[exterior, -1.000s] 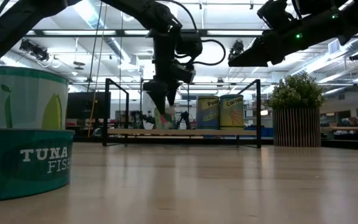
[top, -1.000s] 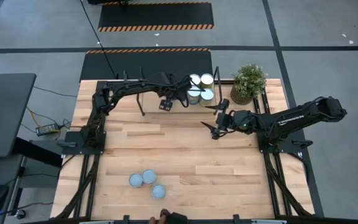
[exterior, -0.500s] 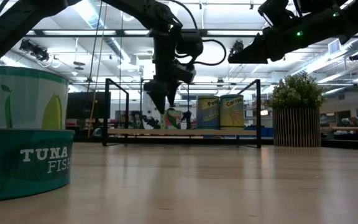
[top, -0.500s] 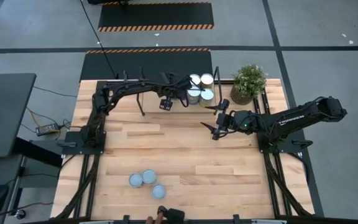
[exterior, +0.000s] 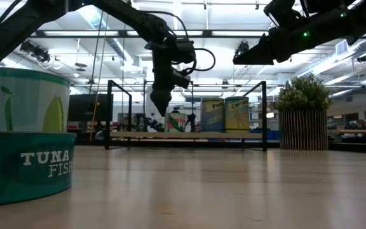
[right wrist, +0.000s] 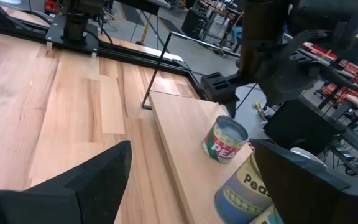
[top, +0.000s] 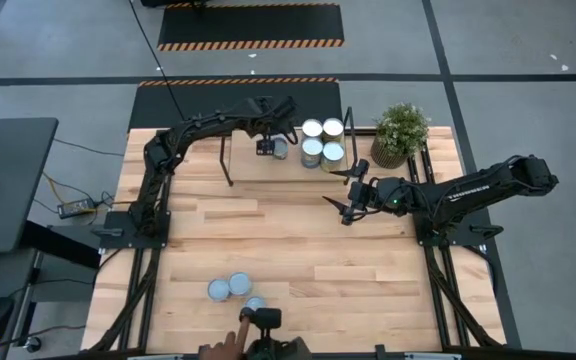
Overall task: Pick and place cans onto a shelf
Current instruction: Put the small canned peas on the shelf
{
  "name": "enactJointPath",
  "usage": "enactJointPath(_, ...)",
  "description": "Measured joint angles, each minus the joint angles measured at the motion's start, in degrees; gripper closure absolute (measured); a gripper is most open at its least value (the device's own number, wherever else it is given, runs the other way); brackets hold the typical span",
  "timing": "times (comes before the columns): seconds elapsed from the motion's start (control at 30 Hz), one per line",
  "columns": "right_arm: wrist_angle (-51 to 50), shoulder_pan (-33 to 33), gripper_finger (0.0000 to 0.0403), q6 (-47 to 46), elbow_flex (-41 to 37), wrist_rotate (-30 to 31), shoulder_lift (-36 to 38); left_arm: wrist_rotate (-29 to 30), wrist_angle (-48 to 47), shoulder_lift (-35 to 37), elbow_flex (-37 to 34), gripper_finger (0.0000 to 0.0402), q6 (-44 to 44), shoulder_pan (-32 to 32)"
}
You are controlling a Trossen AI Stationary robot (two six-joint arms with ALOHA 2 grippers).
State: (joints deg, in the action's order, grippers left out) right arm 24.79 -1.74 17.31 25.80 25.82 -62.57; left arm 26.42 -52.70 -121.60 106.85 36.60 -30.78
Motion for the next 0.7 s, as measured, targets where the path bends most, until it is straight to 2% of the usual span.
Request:
enactJointPath(0.13,0.0,0.0,0.0054,0.0,0.0,0.0,0.0,-2.6,2.8,0.0,0.0,0.0012,0.0,-0.7)
enactJointPath(0.37,0.0,0.0,0.0054,0.0,0.0,0.0,0.0,-3.4,9.7,0.0,0.0,0.0012,0.0,-0.9)
enactJointPath(0.43,0.0,0.0,0.0054,-0.1,0.0,0.0,0.0,-3.1,8.9,0.2,0.0,0.0012,1.6,-0.6)
enactJointPath(0.57,-0.1,0.0,0.0054,-0.2,0.0,0.0,0.0,1.2,6.2,2.0,0.0,0.0012,4.1,-0.4)
enactJointPath(0.63,0.0,0.0,0.0054,-0.2,0.0,0.0,0.0,1.0,4.9,2.8,0.0,0.0012,2.4,-0.6)
enactJointPath(0.7,0.0,0.0,0.0054,-0.3,0.0,0.0,0.0,-2.4,1.8,3.3,0.0,0.0012,0.6,-1.3)
